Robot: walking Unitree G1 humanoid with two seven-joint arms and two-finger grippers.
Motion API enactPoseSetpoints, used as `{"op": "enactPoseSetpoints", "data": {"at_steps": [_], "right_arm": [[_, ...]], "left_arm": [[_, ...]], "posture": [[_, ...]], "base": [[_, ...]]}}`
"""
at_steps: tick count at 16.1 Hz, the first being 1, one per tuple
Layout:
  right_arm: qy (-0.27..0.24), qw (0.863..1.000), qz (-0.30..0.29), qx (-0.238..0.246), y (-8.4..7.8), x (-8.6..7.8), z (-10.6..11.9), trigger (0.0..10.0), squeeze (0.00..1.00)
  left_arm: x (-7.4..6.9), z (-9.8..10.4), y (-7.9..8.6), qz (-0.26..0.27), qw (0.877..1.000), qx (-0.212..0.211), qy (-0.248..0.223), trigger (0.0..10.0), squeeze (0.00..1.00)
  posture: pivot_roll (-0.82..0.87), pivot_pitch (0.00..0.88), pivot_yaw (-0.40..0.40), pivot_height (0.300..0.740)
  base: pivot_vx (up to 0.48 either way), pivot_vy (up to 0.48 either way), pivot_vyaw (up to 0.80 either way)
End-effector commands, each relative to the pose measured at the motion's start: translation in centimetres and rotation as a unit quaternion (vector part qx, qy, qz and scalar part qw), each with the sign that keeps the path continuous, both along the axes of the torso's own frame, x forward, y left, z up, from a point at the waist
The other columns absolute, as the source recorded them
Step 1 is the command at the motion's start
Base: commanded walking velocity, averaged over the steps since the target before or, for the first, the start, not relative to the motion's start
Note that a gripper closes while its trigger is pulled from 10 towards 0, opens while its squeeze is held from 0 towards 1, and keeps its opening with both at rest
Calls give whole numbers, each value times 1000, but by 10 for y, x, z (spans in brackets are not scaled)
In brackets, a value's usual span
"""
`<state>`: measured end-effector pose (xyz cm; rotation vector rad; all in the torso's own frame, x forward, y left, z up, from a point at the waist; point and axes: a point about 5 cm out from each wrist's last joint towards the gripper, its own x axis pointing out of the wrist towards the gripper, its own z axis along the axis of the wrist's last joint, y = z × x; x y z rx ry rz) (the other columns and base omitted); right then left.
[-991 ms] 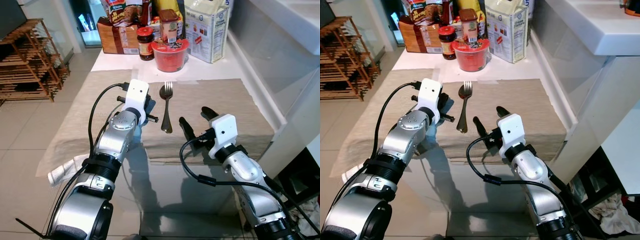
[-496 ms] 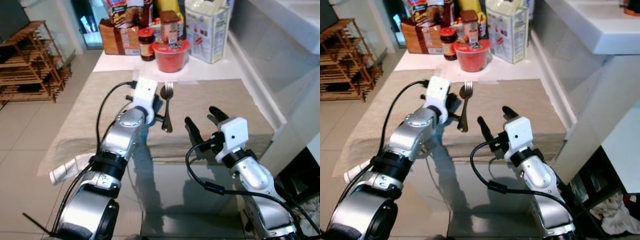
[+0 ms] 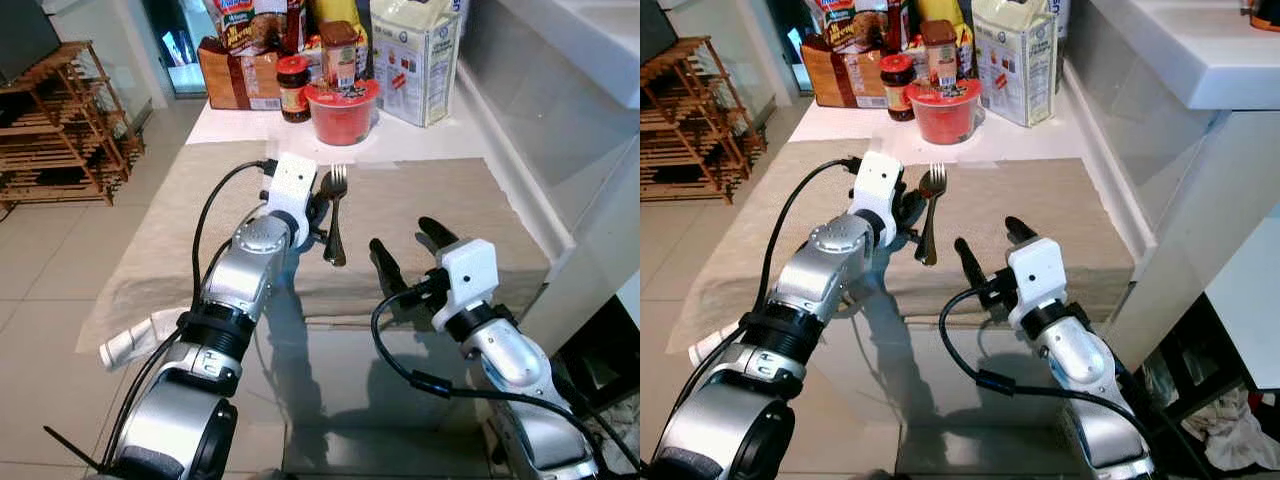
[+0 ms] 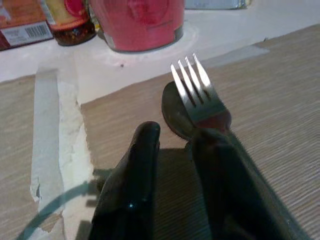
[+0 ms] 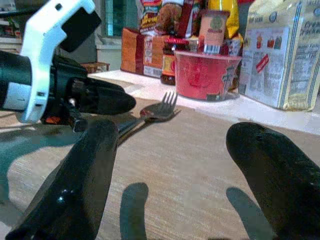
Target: Setting the table
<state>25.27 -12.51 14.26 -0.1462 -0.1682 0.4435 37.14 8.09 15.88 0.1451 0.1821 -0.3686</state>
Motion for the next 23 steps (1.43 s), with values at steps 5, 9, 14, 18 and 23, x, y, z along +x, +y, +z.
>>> {"op": "enactPoseSetpoints", "data": {"at_steps": [5, 9, 14, 18, 23], "right_arm": [[11, 1000, 7, -9, -5, -13, 3, 10000, 0], [42, 998, -25, -35, -20, -33, -16, 10000, 0], [40, 998, -28, -44, -22, -34, -18, 10000, 0], [47, 998, -19, -41, -19, -33, -20, 10000, 0], [54, 998, -11, -38, -16, -35, -23, 10000, 0]], "left_arm": [[-1, -3, 0, -6, 1000, 15, 2, 10000, 1000], [4, -5, 4, 5, 1000, 21, 12, 10000, 0], [5, -7, -1, 8, 999, 22, 24, 10000, 0], [-1, 1, -8, 6, 999, 20, 40, 10000, 0], [2, 23, 5, 33, 997, 57, -30, 10000, 0]], "posture": [[-192, 0, 127, 740], [-209, 0, 131, 740], [-208, 0, 131, 740], [-199, 0, 129, 740], [-182, 0, 123, 740]], "base": [[0, 0, 0], [0, 0, 0], [0, 0, 0], [0, 0, 0], [0, 0, 0]]}}
